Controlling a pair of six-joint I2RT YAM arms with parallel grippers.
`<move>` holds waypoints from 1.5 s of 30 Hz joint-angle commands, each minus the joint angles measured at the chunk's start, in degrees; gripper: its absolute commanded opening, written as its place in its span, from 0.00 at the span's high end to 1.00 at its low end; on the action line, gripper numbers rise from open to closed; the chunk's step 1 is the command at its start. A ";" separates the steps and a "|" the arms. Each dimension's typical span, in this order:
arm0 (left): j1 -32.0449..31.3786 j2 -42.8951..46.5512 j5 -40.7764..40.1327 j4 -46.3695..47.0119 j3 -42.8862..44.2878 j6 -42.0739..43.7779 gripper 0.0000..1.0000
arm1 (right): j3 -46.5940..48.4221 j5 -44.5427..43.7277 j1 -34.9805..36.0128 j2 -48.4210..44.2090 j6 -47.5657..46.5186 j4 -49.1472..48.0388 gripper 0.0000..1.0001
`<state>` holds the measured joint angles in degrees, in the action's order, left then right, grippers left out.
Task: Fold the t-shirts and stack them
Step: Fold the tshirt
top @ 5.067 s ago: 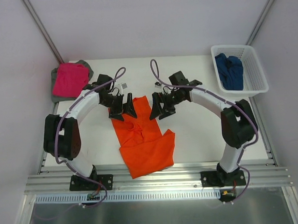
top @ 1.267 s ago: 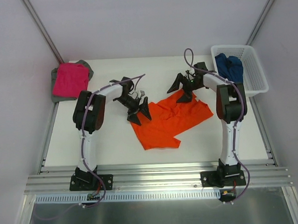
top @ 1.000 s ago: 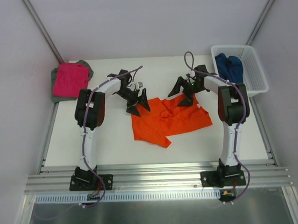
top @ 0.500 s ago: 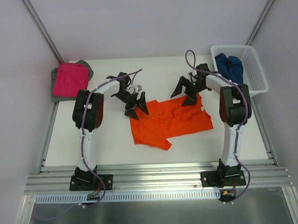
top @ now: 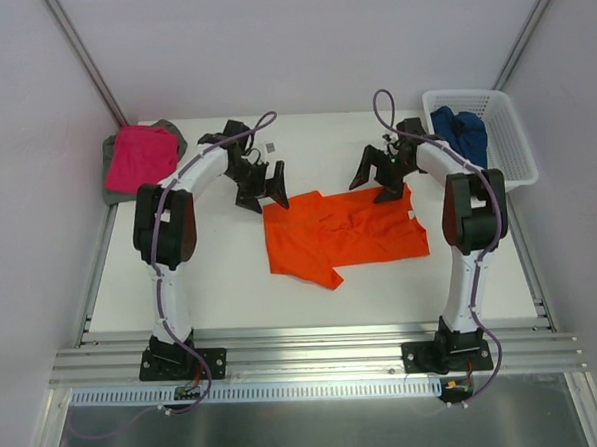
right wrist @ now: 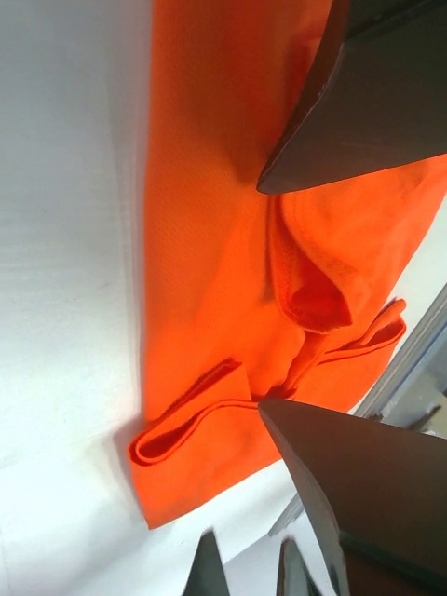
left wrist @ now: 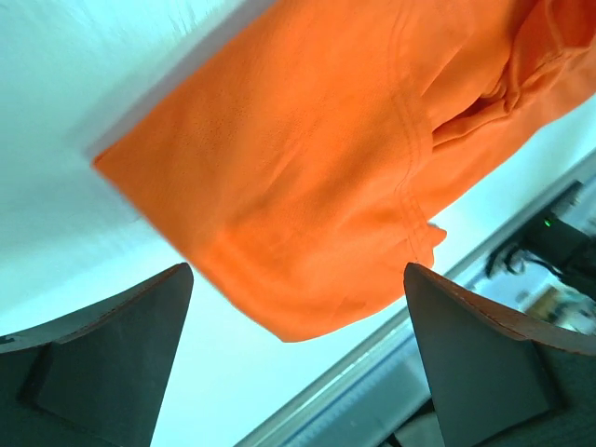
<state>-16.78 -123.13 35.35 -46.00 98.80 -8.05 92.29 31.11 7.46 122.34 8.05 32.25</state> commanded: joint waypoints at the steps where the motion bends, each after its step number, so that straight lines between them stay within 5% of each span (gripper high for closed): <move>1: 0.34 11.04 -7.91 -1.11 3.94 2.34 0.01 | 4.30 -3.17 0.79 -8.69 -4.72 3.86 0.03; 7: 1.13 21.42 -23.74 -0.85 3.94 2.78 0.01 | 1.50 -1.85 6.84 -18.10 -7.00 5.64 0.01; 12: 3.24 25.22 -28.58 -0.58 6.48 3.74 0.01 | -7.03 4.74 10.46 -20.13 -0.94 0.01 0.32; 14: 3.85 26.01 -31.13 -0.32 7.54 4.10 0.01 | -7.65 4.75 12.92 -19.60 -1.02 1.14 0.34; 40: 14.40 34.54 -25.25 -0.50 -5.20 1.46 0.01 | -1.76 6.24 18.37 -0.53 0.91 -0.34 0.43; 45: 14.84 34.63 -24.81 -0.41 -5.99 1.29 0.01 | -1.24 7.20 18.64 0.26 0.38 -1.31 0.63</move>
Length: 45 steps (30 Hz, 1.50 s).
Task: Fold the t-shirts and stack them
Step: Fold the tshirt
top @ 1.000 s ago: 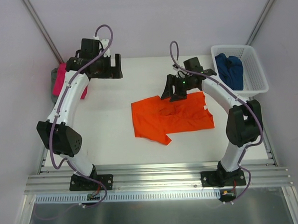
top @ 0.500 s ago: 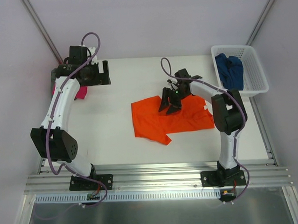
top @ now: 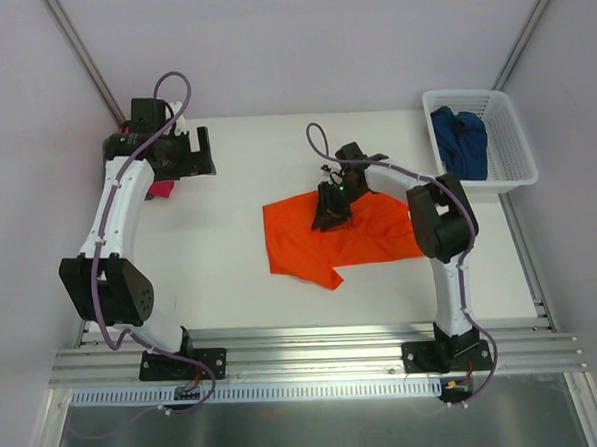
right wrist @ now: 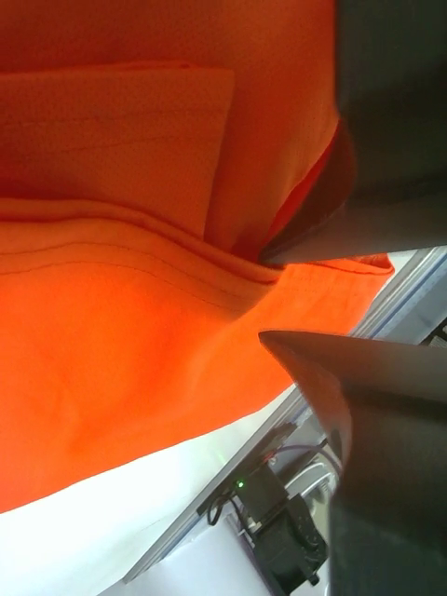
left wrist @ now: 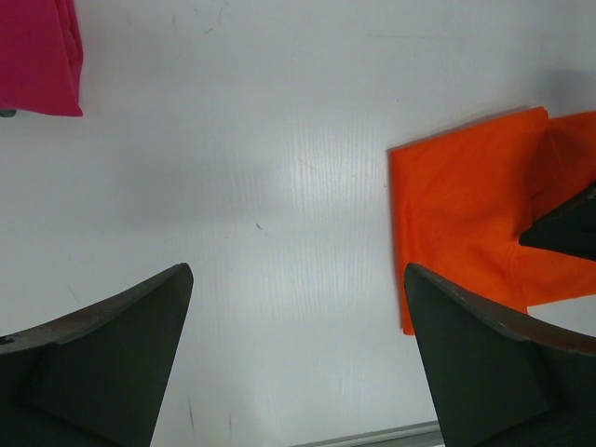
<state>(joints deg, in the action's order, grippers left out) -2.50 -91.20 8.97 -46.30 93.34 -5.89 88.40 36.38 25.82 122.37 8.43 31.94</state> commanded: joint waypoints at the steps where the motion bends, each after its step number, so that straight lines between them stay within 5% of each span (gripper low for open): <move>1: 0.66 2.78 1.66 -0.19 -0.70 -0.79 0.01 | 2.65 2.03 0.37 0.24 -0.08 -1.18 0.72; 4: 0.74 2.96 1.84 -0.10 -0.88 -0.88 0.01 | 3.18 2.47 0.81 0.07 -0.60 -1.27 0.92; 8: 1.10 3.22 1.84 -0.10 -1.40 -1.05 0.01 | 4.41 2.64 1.07 -1.34 -1.04 -0.74 0.99; 18: 4.52 5.15 2.28 -0.01 -1.58 -1.40 0.01 | 13.54 5.98 8.88 -2.58 2.65 -1.27 0.99; 28: 11.11 13.49 -6.95 0.16 -5.80 -3.43 0.01 | 20.84 8.70 18.63 2.61 -0.07 -3.03 0.99; 41: 15.77 25.63 -1.33 0.07 -15.64 -3.69 0.02 | 25.68 9.15 27.17 10.08 0.01 -4.87 0.98; 44: 17.18 27.47 2.18 -0.10 -17.40 -4.30 0.02 | 27.35 7.22 28.31 11.75 0.19 -5.05 0.56; 45: 17.44 28.35 3.23 -0.19 -17.75 -4.30 0.02 | 27.44 5.91 28.49 11.67 -0.25 -4.70 0.01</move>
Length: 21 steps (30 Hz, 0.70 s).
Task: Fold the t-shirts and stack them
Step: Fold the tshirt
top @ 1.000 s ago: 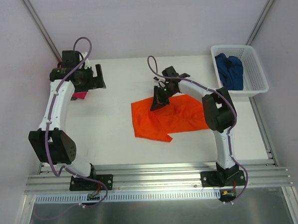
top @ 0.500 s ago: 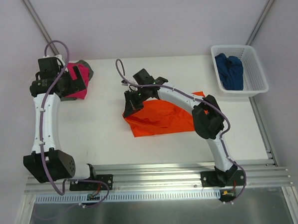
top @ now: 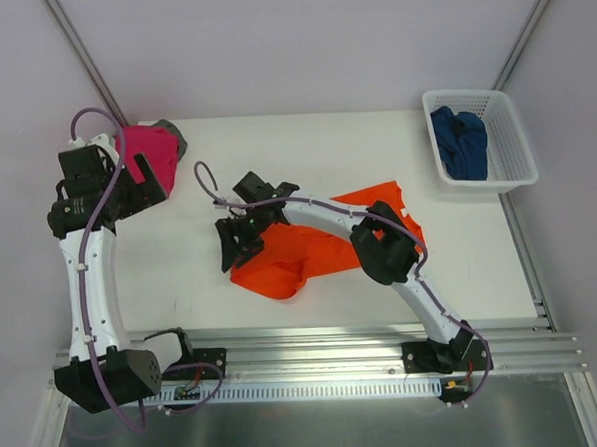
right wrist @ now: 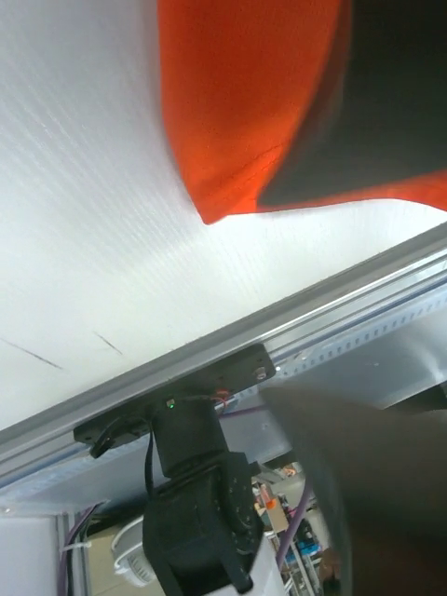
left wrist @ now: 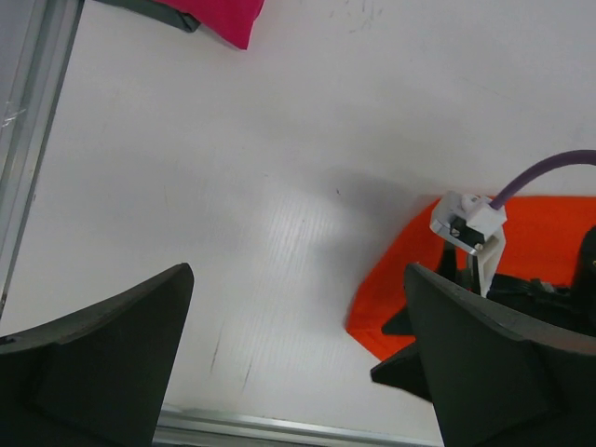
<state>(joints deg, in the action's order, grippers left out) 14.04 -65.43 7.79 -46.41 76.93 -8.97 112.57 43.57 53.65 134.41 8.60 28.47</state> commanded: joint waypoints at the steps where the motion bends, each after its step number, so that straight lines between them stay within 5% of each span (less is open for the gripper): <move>1: 1.07 3.11 5.38 -0.08 -1.34 -0.96 0.02 | 2.83 -1.30 0.58 -0.81 -0.95 -0.96 0.03; 10: 0.99 4.00 15.14 0.44 -1.95 -1.13 0.13 | -14.38 -8.94 -7.49 -19.68 -10.09 4.40 0.04; 16: 0.46 -0.83 24.01 1.76 -0.29 -1.93 0.35 | -19.32 -9.91 -15.58 -26.12 -11.06 6.86 0.04; 21: -3.92 -5.83 24.38 1.68 1.47 0.53 0.20 | -25.02 -9.03 -21.12 -28.85 -9.22 7.04 0.04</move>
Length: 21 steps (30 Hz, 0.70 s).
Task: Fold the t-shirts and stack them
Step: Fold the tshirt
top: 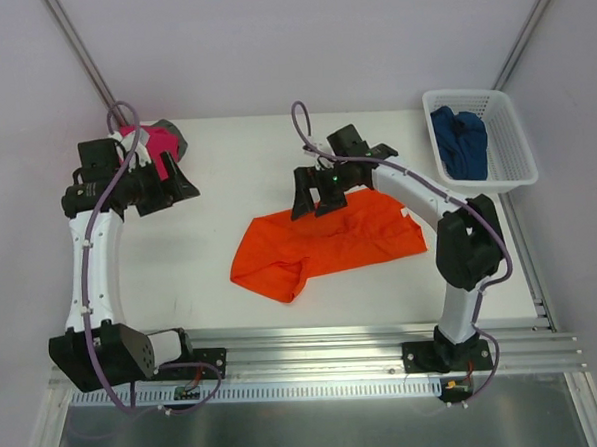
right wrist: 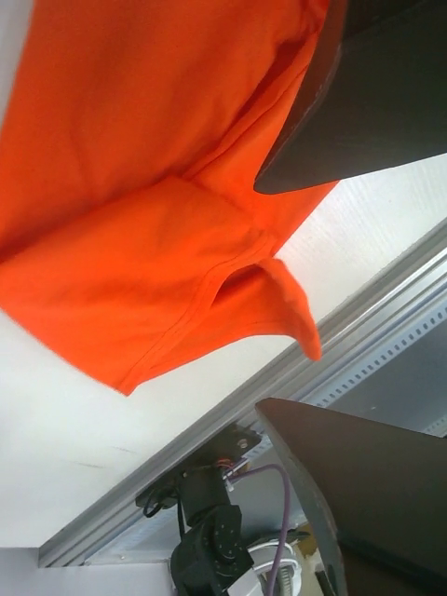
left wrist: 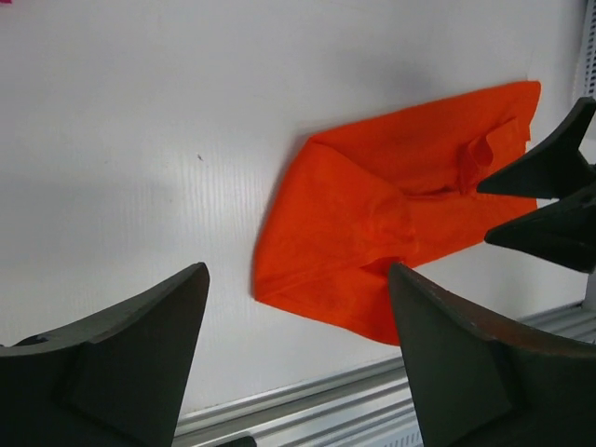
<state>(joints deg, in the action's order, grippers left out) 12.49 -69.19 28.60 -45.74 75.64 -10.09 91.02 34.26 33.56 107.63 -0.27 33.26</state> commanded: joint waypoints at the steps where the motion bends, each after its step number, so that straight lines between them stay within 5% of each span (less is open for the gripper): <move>1: -4.73 -3.14 3.39 0.48 3.72 2.69 0.18 | -4.27 0.89 -1.56 -2.08 0.18 2.25 0.04; 11: -20.20 -16.85 3.74 -0.58 4.26 5.61 0.23 | -12.19 0.12 -7.19 3.19 5.02 2.87 0.01; 21: -26.11 -27.66 9.26 -0.93 2.94 2.09 0.22 | 0.37 -3.24 -13.43 11.62 4.05 2.17 0.01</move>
<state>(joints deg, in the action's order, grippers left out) -13.15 -95.33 33.28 -45.76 78.83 -6.81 86.02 32.27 21.02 117.91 3.90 36.18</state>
